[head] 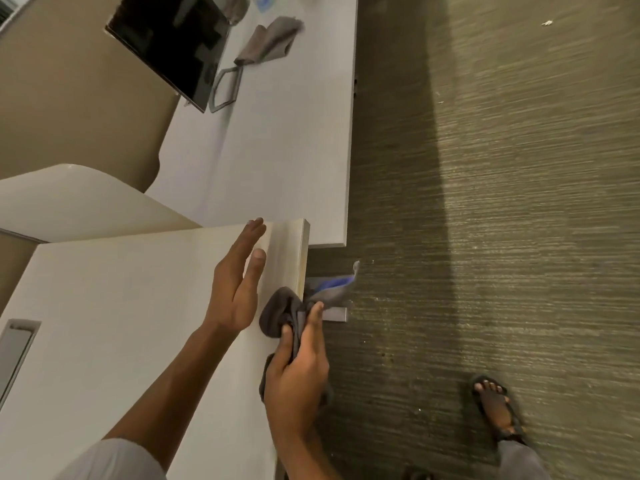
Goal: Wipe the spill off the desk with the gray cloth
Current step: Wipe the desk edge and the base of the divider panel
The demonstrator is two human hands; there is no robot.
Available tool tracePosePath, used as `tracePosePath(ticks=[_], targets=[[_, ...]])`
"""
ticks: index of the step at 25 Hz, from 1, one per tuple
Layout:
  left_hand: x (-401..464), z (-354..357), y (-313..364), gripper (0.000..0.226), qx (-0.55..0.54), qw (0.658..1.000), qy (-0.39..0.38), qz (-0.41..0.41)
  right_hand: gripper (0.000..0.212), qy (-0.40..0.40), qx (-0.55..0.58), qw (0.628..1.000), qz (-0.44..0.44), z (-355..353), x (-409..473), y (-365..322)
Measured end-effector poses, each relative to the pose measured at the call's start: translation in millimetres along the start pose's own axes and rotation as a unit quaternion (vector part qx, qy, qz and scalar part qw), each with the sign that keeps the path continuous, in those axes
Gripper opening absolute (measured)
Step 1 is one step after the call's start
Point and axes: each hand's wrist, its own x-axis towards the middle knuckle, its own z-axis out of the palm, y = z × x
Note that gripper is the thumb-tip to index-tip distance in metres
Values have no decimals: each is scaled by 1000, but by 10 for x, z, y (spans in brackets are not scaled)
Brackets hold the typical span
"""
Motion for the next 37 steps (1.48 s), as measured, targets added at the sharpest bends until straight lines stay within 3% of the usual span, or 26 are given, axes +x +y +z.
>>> tracePosePath(ticks=[8,10,13,16,19,21,25,29,32,35,37], targets=[[337,73,-62,48,-6,999,21,-28,52,-33,46,998,-34,432,1619,-612],[356,104,37,49,-8,998,40,-57,44,-74,78,994,11,456,1937,-714],[333,87,153,52,-28,993,83,-79,35,-132,227,957,120,144,2242,-613],[245,73,134,51,-29,992,87,-91,30,-150,306,929,146,-330,1642,-223],[130,84,86,50,-30,991,88,-100,62,-149,166,970,98,-399,374,29],[99,47,37,51,-21,989,92,-110,65,-117,71,989,53,-223,-126,10],[137,-85,-93,51,-13,987,101,-122,54,-21,-29,999,-21,119,366,-152],[185,-107,-107,52,-12,984,114,-140,53,-3,4,998,-59,383,1257,-554],[242,-73,-12,55,-15,976,142,-165,44,-69,94,993,15,570,2095,-751],[239,-16,169,53,-19,958,187,-216,34,-130,241,942,195,283,2769,-832],[249,62,264,48,-10,943,218,-251,33,-169,275,916,238,-102,2952,-845]])
